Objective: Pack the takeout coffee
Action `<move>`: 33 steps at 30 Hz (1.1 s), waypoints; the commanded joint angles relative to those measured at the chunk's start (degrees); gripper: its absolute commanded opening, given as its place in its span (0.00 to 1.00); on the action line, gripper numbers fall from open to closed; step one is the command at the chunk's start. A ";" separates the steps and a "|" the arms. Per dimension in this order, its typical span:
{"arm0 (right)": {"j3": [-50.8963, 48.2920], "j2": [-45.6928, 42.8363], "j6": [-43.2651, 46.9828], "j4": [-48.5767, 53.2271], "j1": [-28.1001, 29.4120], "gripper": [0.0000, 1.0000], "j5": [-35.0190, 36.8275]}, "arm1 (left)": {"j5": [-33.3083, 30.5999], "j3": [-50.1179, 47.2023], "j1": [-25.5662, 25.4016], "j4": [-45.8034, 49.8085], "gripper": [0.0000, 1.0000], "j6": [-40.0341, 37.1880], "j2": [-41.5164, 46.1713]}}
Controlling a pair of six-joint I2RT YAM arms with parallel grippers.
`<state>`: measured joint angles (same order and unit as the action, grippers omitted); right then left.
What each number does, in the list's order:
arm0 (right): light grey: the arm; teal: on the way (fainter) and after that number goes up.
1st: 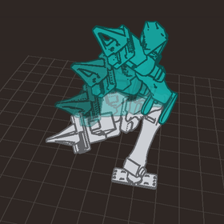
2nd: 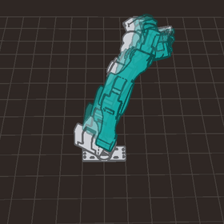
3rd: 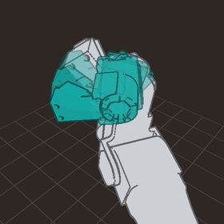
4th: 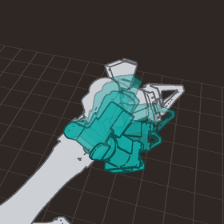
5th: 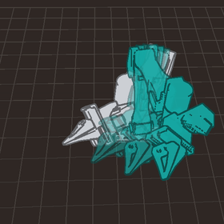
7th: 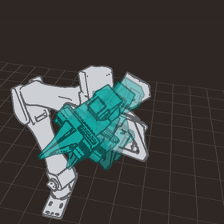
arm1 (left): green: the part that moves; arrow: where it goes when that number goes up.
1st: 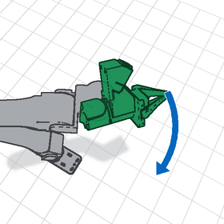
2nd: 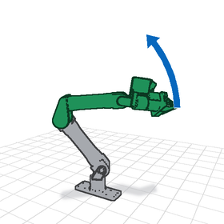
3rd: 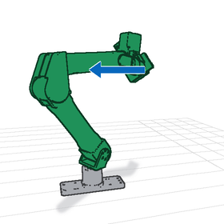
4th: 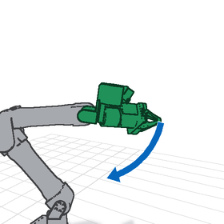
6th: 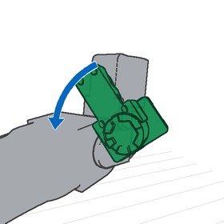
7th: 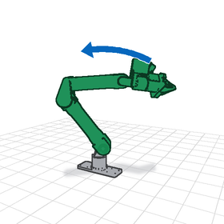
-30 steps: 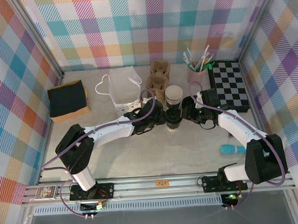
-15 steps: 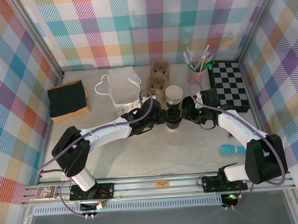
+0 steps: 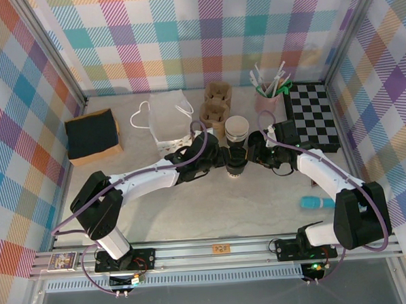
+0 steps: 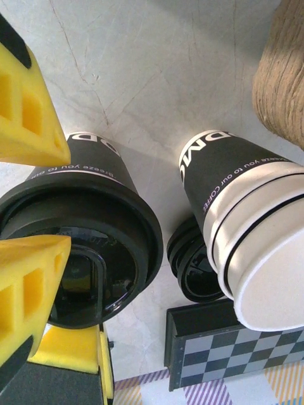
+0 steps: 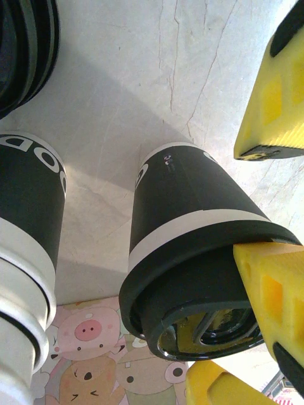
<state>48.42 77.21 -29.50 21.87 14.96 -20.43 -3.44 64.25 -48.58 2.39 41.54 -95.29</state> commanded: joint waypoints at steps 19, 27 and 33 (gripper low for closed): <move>-0.69 1.03 0.62 -0.72 -0.11 0.40 -1.51 | 4.04 0.45 0.85 -2.39 0.35 0.56 -3.43; -0.95 1.87 0.15 -0.85 -0.11 0.40 -1.23 | 3.56 -0.13 0.83 -2.04 0.35 0.79 -4.08; -2.14 3.12 -0.36 -2.15 -0.11 0.40 -1.58 | 3.59 -0.88 0.84 -2.31 0.35 0.83 -4.23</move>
<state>48.34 78.72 -29.56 20.21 14.85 -21.54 -0.10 63.70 -47.83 -1.50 42.41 -97.89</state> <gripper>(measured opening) 0.396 0.346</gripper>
